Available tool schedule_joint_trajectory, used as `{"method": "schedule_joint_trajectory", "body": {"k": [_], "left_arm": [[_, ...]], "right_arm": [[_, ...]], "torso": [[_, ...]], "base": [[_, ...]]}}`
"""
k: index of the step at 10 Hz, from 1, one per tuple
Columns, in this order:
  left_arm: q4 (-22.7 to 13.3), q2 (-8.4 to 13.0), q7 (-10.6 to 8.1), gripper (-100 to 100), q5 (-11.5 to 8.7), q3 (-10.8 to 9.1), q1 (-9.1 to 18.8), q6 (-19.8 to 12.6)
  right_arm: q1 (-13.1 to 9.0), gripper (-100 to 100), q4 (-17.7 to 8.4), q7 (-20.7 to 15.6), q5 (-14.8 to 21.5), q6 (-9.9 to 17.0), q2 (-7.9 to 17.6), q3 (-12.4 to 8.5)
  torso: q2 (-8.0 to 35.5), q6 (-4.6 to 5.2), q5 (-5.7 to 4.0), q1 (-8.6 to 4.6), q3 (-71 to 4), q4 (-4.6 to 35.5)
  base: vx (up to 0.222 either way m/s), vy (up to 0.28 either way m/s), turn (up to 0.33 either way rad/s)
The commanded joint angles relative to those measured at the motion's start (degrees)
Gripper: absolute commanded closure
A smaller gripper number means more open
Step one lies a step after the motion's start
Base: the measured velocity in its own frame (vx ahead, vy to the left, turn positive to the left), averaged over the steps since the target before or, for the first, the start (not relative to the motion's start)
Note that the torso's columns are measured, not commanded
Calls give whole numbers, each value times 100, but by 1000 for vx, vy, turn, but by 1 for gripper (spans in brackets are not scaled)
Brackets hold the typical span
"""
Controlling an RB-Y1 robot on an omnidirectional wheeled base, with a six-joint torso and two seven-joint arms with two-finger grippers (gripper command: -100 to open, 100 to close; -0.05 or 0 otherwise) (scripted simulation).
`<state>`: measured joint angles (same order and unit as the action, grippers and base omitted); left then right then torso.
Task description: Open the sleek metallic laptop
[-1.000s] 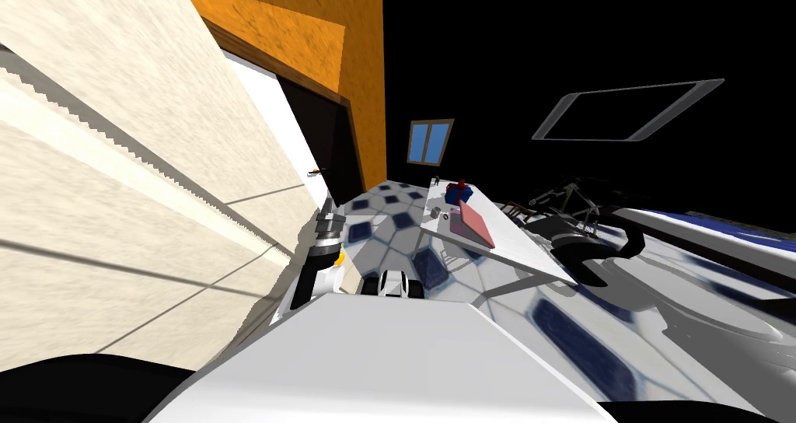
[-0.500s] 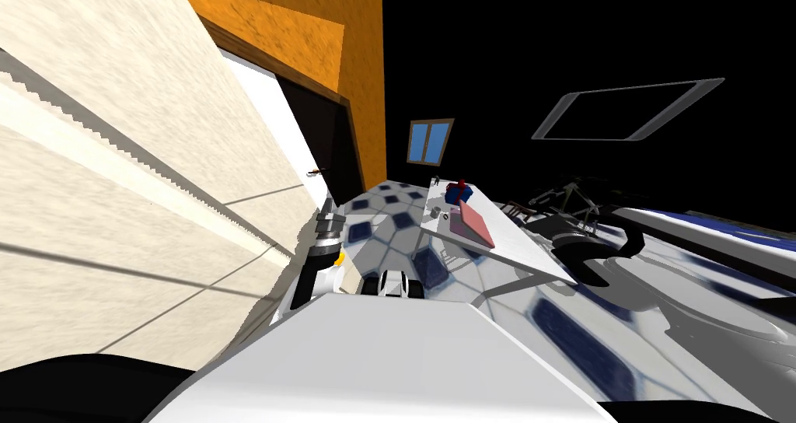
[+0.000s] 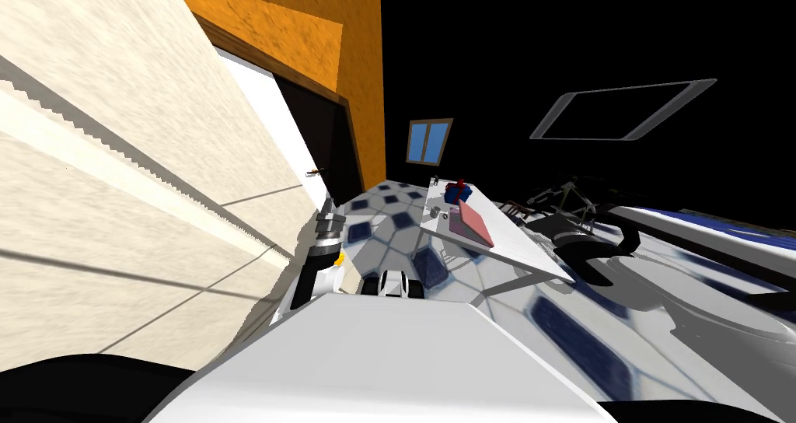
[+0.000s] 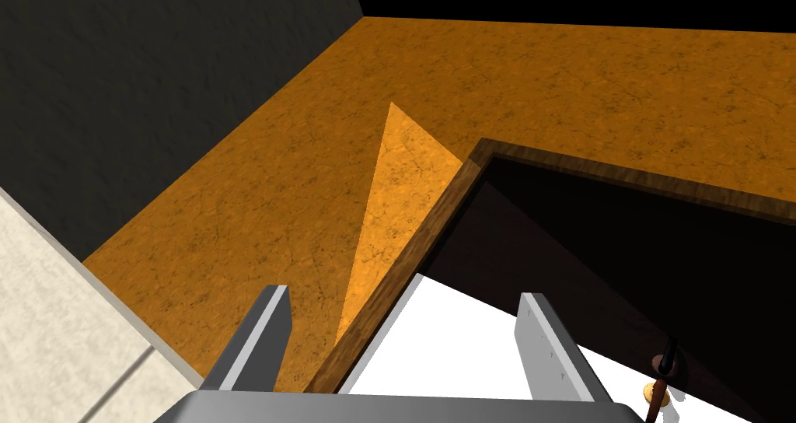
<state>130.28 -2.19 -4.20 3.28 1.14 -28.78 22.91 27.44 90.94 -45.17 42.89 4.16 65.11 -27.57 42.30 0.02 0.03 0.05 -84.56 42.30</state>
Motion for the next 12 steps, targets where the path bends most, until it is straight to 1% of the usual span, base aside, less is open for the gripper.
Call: {"method": "schedule_joint_trajectory", "body": {"k": [1, 2, 4, 5, 6, 7, 12], "left_arm": [[0, 0, 0, 0, 0, 0, 0, 0], [0, 0, 0, 0, 0, 0, 0, 0], [0, 0, 0, 0, 0, 0, 0, 0], [0, 0, 0, 0, 0, 0, 0, 0], [0, 0, 0, 0, 0, 0, 0, 0], [0, 0, 0, 0, 0, 0, 0, 0], [0, 0, 0, 0, 0, 0, 0, 0]], "right_arm": [[101, -100, -54, 136, -174, -65, 303, -87], [167, -100, -97, 220, -287, -113, 503, -149], [232, -100, -139, 304, -400, -162, 703, -210], [298, -100, -181, 389, -513, -211, 903, -272], [210, -100, -217, 338, -452, -202, 819, -212], [212, 0, -225, 353, -463, -214, 837, -216], [212, 0, -224, 352, -462, -213, 835, -216]], "torso": [[-6, -3, -1, -3, -4, -2], [-5, -4, -3, -5, -4, -3], [3, -2, -3, -3, 2, 0], [4, -2, -3, -5, 3, 1], [-5, -2, -2, -4, -2, -2], [-4, -4, -6, -10, -2, -3], [-2, -2, -2, -4, -1, -1]], "base": [[11, 6, -33], [11, 17, -74], [-9, 19, -66], [13, 20, -87], [2, 3, -19], [0, 0, 0], [0, 0, 0]]}}
